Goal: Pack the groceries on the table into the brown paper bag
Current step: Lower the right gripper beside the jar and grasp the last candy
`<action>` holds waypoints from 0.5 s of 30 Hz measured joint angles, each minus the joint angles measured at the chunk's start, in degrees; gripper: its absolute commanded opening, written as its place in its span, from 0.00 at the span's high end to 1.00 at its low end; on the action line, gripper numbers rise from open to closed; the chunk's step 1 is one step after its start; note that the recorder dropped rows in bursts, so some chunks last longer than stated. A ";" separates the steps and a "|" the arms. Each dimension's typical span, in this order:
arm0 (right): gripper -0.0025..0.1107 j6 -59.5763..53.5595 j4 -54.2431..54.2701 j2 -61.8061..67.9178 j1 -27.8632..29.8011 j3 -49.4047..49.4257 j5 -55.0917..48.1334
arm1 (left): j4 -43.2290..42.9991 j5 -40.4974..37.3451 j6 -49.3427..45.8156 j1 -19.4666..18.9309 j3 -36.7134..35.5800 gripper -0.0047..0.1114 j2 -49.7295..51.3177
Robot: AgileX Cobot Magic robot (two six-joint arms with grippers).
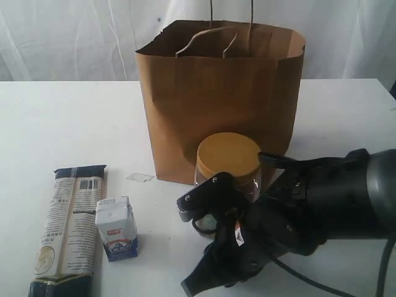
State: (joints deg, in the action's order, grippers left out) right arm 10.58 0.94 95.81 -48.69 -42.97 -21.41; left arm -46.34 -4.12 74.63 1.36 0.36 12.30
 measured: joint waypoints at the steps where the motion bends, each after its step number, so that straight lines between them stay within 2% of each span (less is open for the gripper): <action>1: 0.73 0.20 -0.04 0.00 0.00 0.00 0.00 | 0.00 0.00 0.00 0.00 0.00 0.96 0.00; 15: 0.73 2.44 -0.23 -4.39 0.00 0.20 -4.57 | 0.00 0.00 0.00 0.00 0.00 0.96 0.00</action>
State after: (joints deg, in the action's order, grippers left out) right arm 13.02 0.70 91.41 -48.69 -42.77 -25.98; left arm -46.34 -4.12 74.63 1.36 0.36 12.30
